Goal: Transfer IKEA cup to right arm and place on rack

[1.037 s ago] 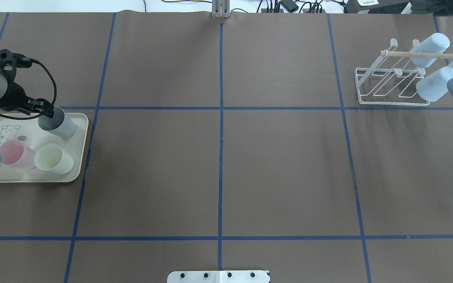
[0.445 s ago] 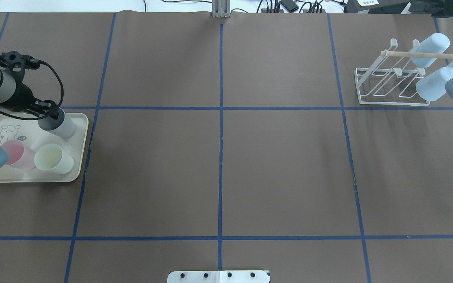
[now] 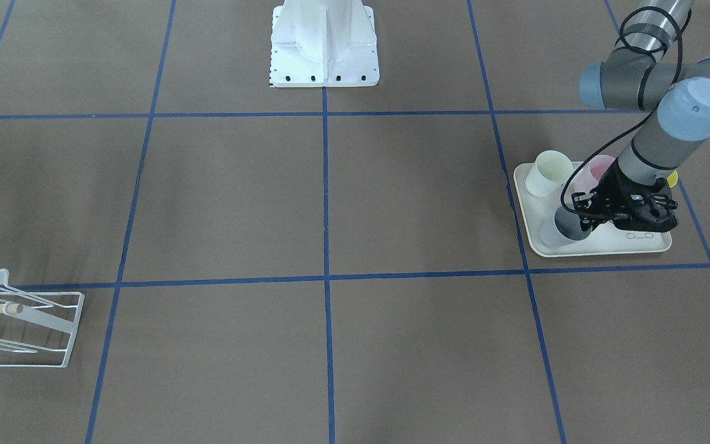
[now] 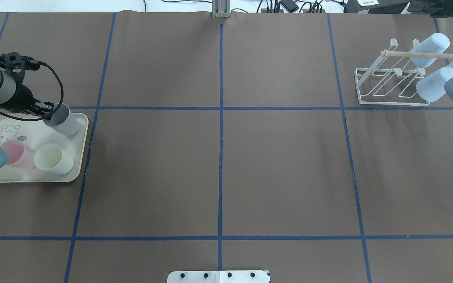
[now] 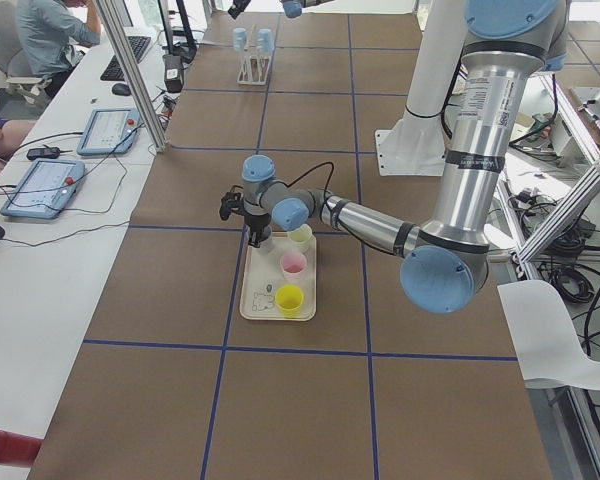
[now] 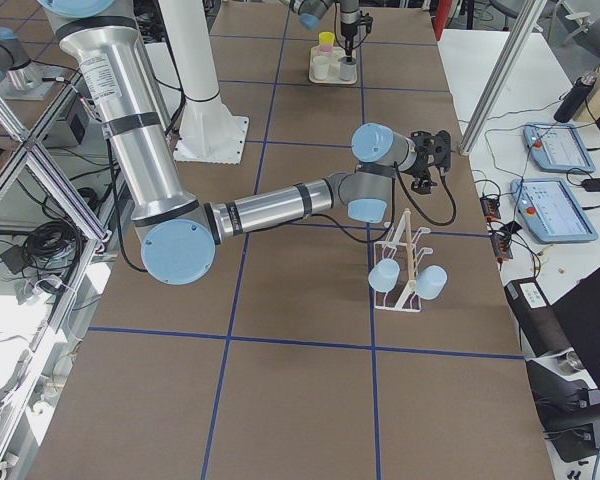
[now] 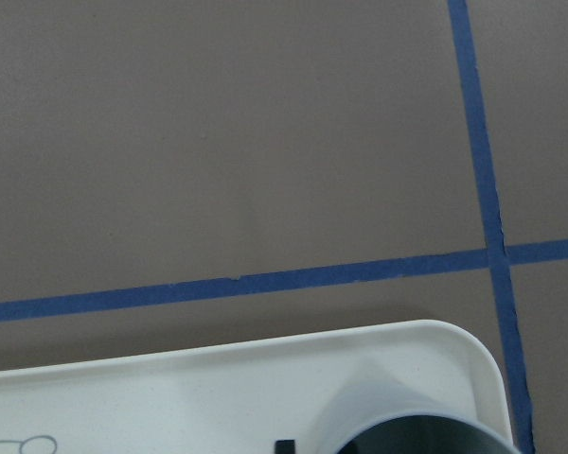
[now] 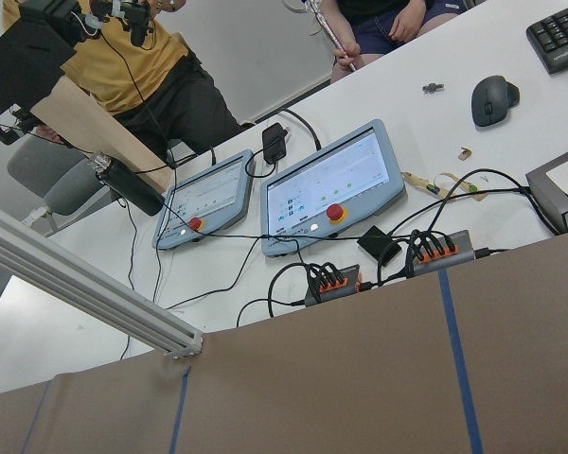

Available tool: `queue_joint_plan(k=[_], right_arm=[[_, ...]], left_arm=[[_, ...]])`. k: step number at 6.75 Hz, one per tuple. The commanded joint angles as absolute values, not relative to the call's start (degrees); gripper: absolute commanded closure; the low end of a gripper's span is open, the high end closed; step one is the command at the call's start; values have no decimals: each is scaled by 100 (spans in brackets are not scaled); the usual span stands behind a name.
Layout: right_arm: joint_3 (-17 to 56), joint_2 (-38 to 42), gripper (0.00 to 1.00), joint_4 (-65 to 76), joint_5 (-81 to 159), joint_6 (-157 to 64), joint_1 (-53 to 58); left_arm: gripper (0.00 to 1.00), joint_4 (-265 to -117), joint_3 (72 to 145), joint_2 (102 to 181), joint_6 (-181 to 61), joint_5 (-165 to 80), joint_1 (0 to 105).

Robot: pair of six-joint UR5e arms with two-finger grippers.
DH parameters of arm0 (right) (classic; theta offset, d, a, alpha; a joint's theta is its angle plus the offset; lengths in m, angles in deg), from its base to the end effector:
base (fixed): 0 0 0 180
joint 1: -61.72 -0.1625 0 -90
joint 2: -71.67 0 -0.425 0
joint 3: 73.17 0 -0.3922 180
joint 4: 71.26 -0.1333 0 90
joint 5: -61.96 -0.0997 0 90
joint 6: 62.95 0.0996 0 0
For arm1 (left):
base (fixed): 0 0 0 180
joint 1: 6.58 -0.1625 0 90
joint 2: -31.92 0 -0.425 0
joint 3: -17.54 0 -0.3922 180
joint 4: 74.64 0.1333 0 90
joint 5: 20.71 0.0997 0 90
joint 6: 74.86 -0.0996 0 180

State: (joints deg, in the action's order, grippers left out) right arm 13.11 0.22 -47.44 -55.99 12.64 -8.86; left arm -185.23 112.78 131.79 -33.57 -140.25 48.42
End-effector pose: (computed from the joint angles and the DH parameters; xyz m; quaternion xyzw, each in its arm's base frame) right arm -0.1234 -0.6105 0.3803 0.2904 -0.5888 0.2090 0.7248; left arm 0.2654 -0.5259 0.4912 0.0832 0.3739 0.0275 0.9233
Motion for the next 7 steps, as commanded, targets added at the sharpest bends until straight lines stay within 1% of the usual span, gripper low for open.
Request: queue_joint_plan(k=[1,2,3,4,6,7], right_arm=[[1332,22,0,-4744,-5599,1264,-877],[1340,22,0,-4744,-5599,1264,-877],[1332,22,0,-4744,-5599,1264,-877],[1358,30,0,-4744,-5608,1264,-851],[1524,117,0,-4762,-5599,1691,-632],[1568,223,0,-4779,-5590,2069,-457]], left_arm=[[100,-17998,11701,13097,-3469,-14016,5123],[100,-17237,12052,13210,-3852,-14007,5569],[100,-16829,12281,13351,-3917,-13981,5930],[100,-16825,12318,13422,-3674,-13972,6186],[100,-17339,12502,13764,-1452,-13902,6215],[100,-18022,12573,13852,48,-13388,6128]])
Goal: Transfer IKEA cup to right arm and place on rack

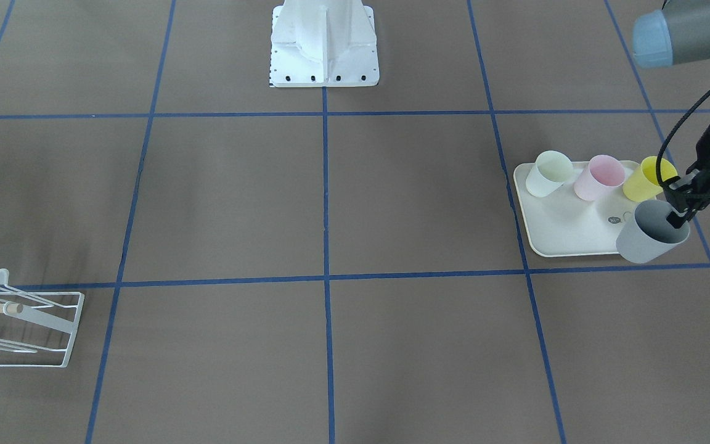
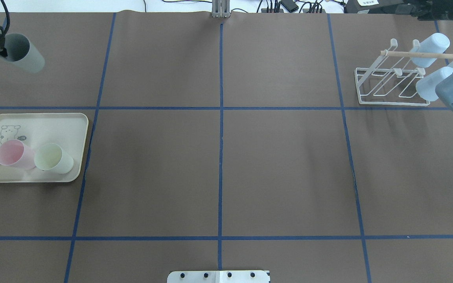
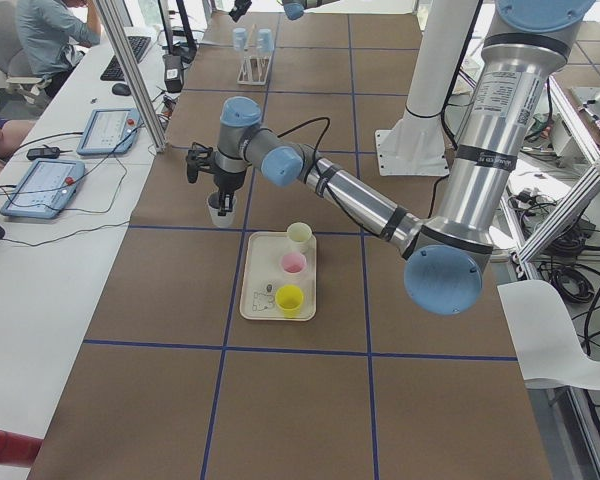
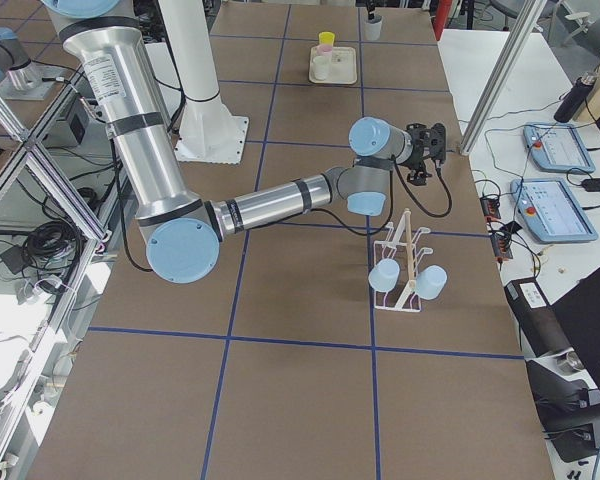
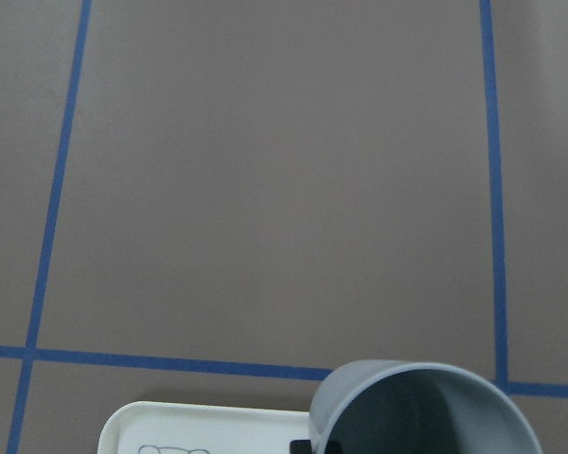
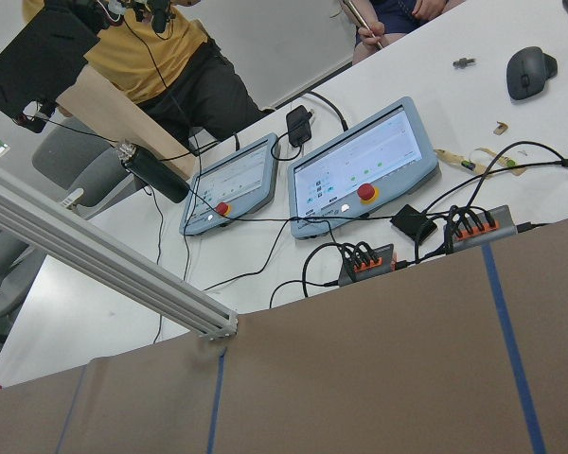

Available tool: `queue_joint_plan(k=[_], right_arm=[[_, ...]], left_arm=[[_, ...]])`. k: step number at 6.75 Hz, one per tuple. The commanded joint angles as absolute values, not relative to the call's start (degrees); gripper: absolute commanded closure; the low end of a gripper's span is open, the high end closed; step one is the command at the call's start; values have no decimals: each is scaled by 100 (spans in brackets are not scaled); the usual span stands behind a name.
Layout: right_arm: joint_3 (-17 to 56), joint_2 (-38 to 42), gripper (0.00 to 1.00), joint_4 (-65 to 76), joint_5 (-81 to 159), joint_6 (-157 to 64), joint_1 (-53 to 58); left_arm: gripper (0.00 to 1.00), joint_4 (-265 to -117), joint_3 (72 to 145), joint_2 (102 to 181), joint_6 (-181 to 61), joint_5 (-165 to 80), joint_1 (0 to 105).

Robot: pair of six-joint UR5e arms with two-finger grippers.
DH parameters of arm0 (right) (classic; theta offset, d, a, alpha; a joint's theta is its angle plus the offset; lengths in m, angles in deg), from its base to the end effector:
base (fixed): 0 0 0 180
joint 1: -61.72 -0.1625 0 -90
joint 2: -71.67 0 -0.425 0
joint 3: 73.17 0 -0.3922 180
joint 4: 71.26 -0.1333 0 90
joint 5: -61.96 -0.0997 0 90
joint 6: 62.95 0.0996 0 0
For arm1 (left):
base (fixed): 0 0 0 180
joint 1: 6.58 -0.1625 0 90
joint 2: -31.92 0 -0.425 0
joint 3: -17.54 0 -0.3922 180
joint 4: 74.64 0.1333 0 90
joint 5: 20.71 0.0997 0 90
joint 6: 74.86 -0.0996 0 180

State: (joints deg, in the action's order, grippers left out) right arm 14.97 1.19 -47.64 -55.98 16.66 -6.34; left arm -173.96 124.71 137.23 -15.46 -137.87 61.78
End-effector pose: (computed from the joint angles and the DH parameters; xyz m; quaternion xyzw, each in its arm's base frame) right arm -0.1489 -0.6015 0.3541 0.2718 -0.6166 0.2061 0.7095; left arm 0.1309 -0.5682 0.3614 0.1211 0.3920 -0.2146 0.8863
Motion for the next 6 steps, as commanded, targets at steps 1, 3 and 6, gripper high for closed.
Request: queue_joint_plan(k=[1,3,6], right_arm=[[1638,259,0,-4779,-5556,2281,-264],[1857,426,0,-4779,-5328,2843,140],[2281,810,0,-4779,-4440,3757,1055]], left_arm=[[100,-18551,12574,13853,1168,-13139,5848],[100,-19335,12548,13853,3096,-11869,4928],[100,-21327,12539,13844,5961,-10950,4239]])
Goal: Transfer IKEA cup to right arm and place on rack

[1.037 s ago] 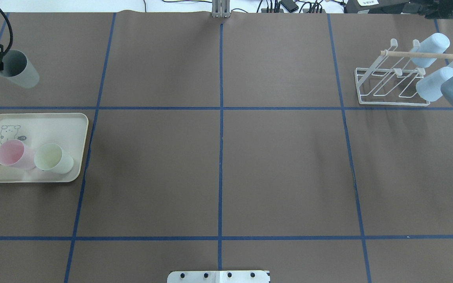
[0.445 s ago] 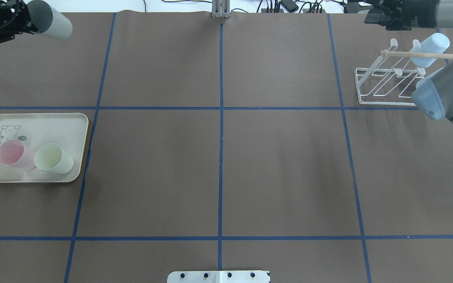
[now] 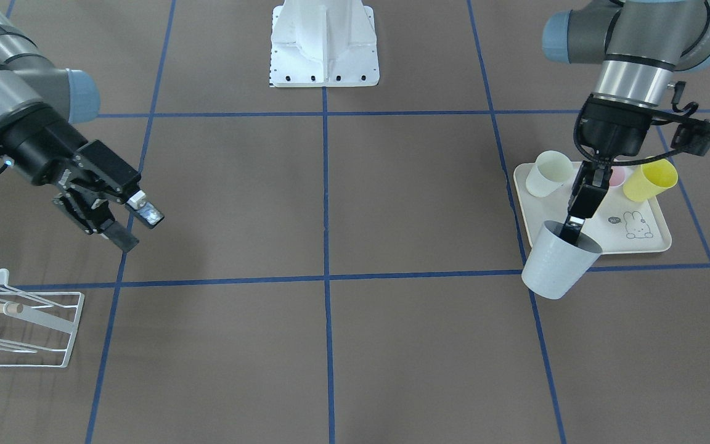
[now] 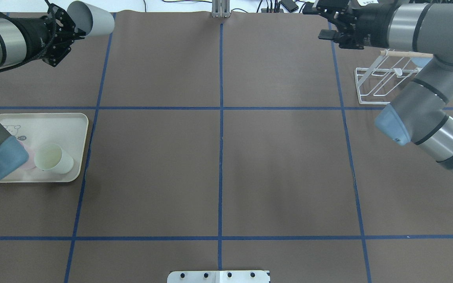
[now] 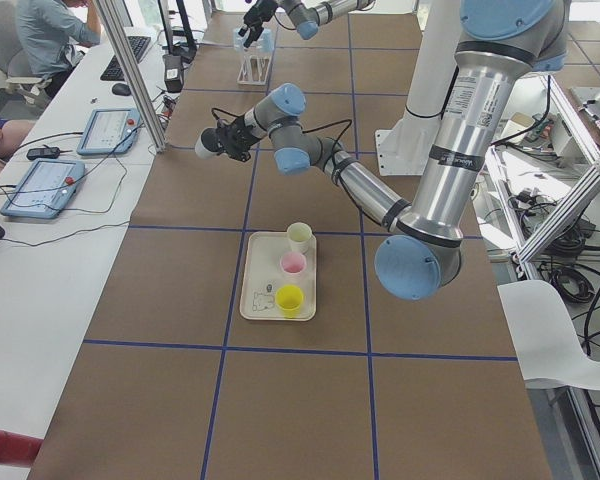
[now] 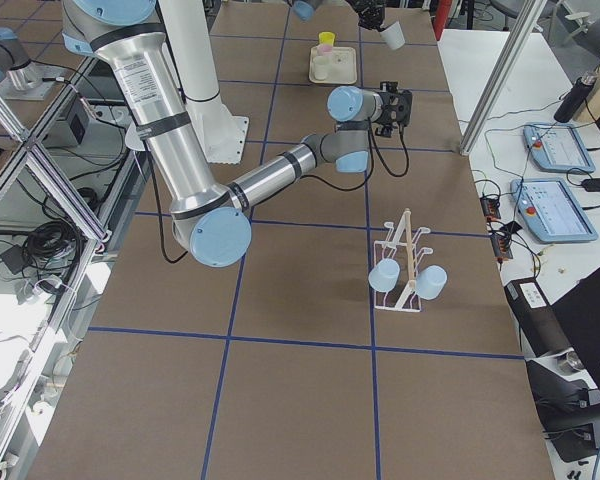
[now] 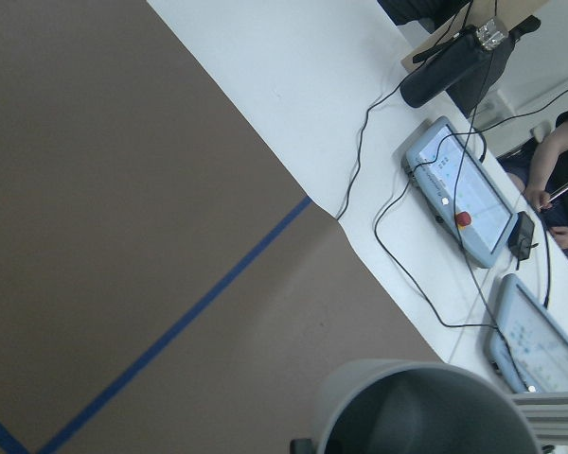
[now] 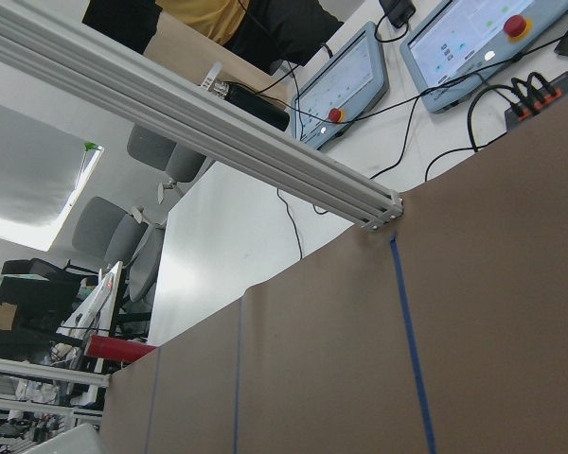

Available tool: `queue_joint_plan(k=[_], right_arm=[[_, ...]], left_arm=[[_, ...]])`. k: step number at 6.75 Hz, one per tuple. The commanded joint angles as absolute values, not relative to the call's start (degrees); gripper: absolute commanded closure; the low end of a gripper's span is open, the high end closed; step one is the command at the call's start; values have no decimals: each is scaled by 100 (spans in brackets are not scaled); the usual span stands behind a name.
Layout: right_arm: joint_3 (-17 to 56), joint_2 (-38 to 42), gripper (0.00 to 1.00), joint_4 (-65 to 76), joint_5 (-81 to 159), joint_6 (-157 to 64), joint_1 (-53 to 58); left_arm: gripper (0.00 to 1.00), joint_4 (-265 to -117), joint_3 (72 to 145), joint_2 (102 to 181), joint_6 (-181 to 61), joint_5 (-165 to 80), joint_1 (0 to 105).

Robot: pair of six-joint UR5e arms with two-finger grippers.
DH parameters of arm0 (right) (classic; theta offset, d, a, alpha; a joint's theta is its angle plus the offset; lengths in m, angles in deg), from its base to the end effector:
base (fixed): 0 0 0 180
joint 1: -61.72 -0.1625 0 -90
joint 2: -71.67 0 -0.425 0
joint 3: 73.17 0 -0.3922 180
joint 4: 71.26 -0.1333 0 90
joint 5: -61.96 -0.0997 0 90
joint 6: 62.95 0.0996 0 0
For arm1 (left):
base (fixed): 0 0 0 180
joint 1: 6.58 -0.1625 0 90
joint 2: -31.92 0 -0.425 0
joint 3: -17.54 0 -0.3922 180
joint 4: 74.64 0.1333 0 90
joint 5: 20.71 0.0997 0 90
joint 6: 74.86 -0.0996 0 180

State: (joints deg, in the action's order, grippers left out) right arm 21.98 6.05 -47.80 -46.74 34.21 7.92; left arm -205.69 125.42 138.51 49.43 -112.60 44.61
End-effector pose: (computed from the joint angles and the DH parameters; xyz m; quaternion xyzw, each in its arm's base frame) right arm -0.2725 -0.5440 0.2472 0.1907 -0.7167 0.2306 0.6299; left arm 0.2534 -0.5225 0.2762 0.0771 0.6075 -0.5291 0.5874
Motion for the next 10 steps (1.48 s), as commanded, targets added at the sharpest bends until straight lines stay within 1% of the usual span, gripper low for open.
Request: queue_joint_plan(k=[1,3,4,5,6,8,10], right_arm=[[2281,995,0,-4788,-4413,4091,1152],[2420,1207,0,-4806,-4212,4471,1441],[2439,1226,0,-5049,-3967,4550,1687],[2439,1226,0,-5504,-3442,4821,2115],[2430,1234,0,-5796,-2976,4858,2520],[2413,1418,0,-5913,-2446,4867,2927],[2386,1437,0,-5905,-2391,4859,3025]], left_arm=[[100,-21934,12539,13853,6788,-10670,4037],[100,-23217,12521,13818,7759,-9635,3388],[100,-23841,12486,13792,7998,-9117,3028],[100,-24543,12277,13783,8122,-8537,2615],[100,-24898,12110,13844,8088,-8088,2202],[100,-25016,11837,14194,8071,-7951,1874],[100,-24998,11774,14284,8027,-7942,1637]])
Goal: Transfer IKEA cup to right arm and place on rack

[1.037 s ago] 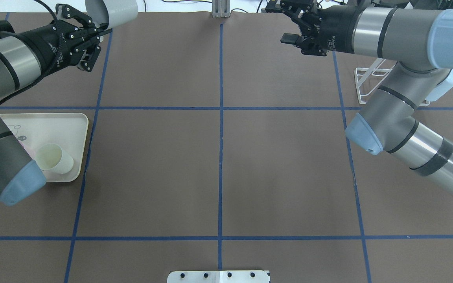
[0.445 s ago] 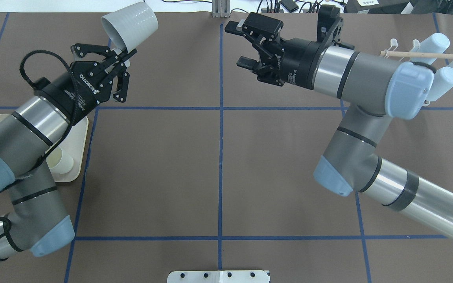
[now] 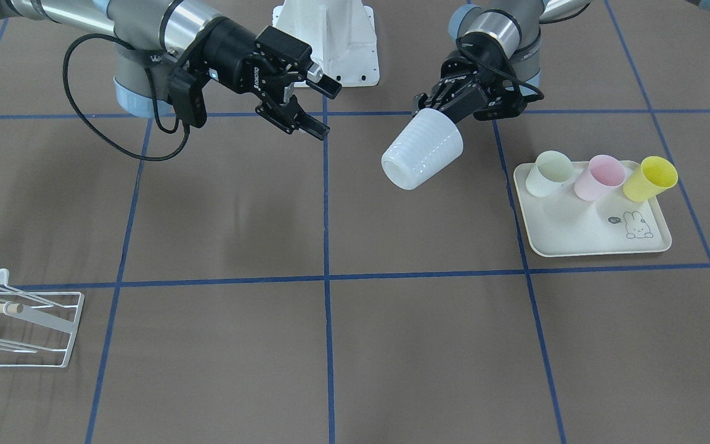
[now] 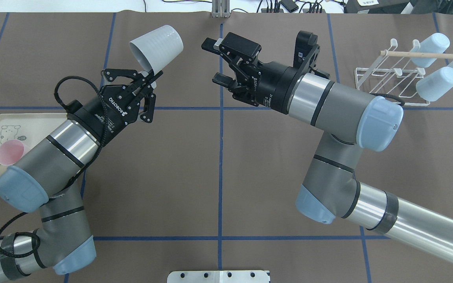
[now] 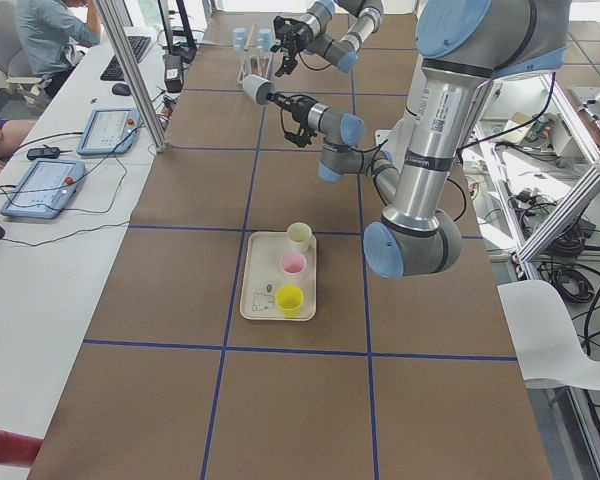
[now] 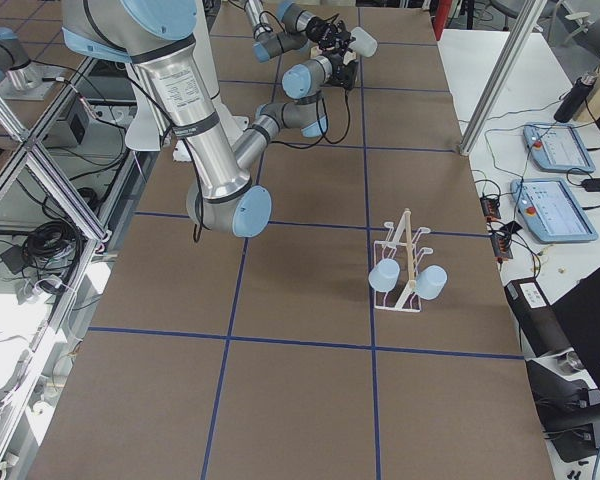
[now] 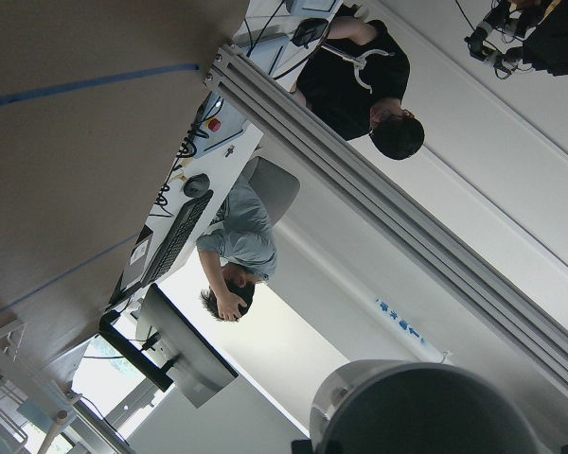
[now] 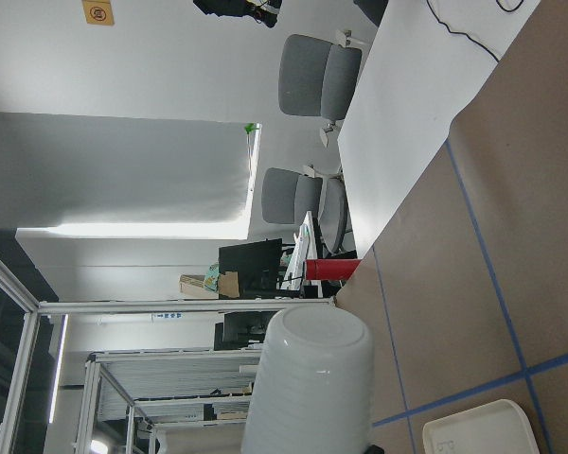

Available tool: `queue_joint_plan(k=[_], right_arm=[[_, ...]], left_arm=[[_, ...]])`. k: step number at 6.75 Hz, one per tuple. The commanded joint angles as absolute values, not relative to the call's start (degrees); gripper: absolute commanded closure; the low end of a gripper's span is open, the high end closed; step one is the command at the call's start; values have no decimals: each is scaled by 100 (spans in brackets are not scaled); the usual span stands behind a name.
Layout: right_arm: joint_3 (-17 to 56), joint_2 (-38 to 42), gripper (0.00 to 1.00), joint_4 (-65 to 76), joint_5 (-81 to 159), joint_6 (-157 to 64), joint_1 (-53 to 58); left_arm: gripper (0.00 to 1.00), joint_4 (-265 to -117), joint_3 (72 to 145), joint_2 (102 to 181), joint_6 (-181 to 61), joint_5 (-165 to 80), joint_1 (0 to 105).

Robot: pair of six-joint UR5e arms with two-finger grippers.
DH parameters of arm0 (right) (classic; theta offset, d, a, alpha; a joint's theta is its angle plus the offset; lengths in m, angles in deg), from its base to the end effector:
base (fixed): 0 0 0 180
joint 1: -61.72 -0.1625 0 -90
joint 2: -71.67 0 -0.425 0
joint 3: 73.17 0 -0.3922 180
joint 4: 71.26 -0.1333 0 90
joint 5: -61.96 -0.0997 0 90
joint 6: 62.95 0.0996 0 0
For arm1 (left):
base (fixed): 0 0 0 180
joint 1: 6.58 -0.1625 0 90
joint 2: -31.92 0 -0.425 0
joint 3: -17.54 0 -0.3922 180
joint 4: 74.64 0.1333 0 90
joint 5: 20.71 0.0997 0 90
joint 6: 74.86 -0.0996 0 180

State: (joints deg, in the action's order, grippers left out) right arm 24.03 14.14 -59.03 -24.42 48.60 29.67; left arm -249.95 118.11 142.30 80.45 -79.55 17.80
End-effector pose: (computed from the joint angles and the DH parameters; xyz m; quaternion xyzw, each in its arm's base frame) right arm -0.4110 -0.4220 0.1364 0.0945 -0.8491 0.2581 0.4510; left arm 0.3943 -0.3816 0.2321 -0.1532 0.8160 -0.5204 0.1998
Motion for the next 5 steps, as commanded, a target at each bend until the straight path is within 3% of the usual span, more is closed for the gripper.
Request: queue_joint_plan(k=[1,5], right_arm=[[2369,1445,0,-5896,-2382,4850,3025],[2219,1437,0,-5887,-2242,4648,3016]], left_arm=[[100,-24998,11774,14388,7852,-7942,1540],[100,-24981,11748,14679,7543,-7925,1320]])
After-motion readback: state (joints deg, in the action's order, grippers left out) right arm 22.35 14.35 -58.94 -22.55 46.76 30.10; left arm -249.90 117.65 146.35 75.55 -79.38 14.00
